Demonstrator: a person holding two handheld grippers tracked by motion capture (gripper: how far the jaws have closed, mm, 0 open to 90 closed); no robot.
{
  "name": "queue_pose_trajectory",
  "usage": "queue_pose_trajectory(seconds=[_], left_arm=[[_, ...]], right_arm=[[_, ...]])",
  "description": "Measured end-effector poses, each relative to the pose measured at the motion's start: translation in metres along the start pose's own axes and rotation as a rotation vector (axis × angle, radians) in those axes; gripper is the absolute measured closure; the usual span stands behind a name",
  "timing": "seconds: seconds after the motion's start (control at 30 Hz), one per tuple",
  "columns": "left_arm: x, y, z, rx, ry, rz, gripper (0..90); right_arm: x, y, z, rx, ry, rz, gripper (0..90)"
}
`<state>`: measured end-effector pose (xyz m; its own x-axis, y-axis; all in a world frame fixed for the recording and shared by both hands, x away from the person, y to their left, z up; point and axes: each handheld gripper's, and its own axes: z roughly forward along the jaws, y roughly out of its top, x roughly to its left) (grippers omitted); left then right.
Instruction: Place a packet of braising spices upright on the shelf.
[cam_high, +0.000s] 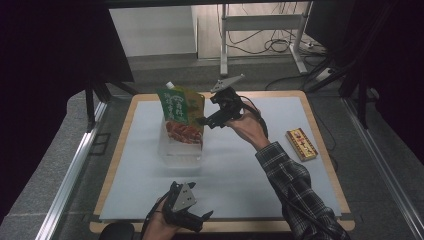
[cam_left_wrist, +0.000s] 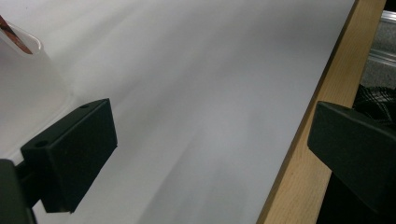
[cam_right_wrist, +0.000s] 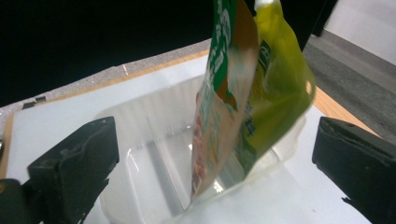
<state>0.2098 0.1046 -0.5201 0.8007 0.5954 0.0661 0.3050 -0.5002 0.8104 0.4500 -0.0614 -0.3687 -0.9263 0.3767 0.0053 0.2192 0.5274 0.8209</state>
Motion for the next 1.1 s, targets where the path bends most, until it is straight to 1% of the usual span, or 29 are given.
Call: queue_pose_trajectory(seconds=[0.13,0.2,0.23,0.37,0.5,0.67,0.73,0.97,1.1], left_arm=[[0.000,0.000,0.000,0.000,0.000,-0.001,1.1],[0.000,0.000,0.000,0.000,0.002,-0.001,1.1],[0.000,0.000,0.000,-0.001,0.002,-0.001,1.1],[0.000,0.000,0.000,-0.003,0.002,-0.003,1.0],[0.001,0.000,-0.001,-0.009,0.005,-0.006,1.1],[0.001,0.000,-0.001,-0.014,0.008,-0.008,1.1],[0.001,0.000,-0.001,-0.013,0.007,-0.007,1.1],[0.000,0.000,0.000,-0.009,0.006,-0.004,1.1],[0.000,0.000,0.001,-0.006,0.006,-0.003,1.1]], right_arm=[[-0.003,-0.007,-0.006,0.000,-0.009,-0.003,0.0],[-0.004,-0.010,-0.009,0.002,-0.013,-0.012,0.0],[-0.004,-0.012,-0.011,-0.006,-0.018,-0.021,0.0],[-0.004,-0.016,-0.015,0.003,-0.018,-0.009,0.0],[-0.003,-0.022,-0.019,0.002,-0.016,-0.008,0.0],[-0.003,-0.032,-0.024,-0.008,-0.021,0.008,0.0],[-0.003,-0.036,-0.026,-0.004,-0.025,0.012,0.0],[-0.003,-0.051,-0.034,0.005,-0.021,0.035,0.0],[-0.004,-0.058,-0.039,0.000,-0.011,0.049,0.0]])
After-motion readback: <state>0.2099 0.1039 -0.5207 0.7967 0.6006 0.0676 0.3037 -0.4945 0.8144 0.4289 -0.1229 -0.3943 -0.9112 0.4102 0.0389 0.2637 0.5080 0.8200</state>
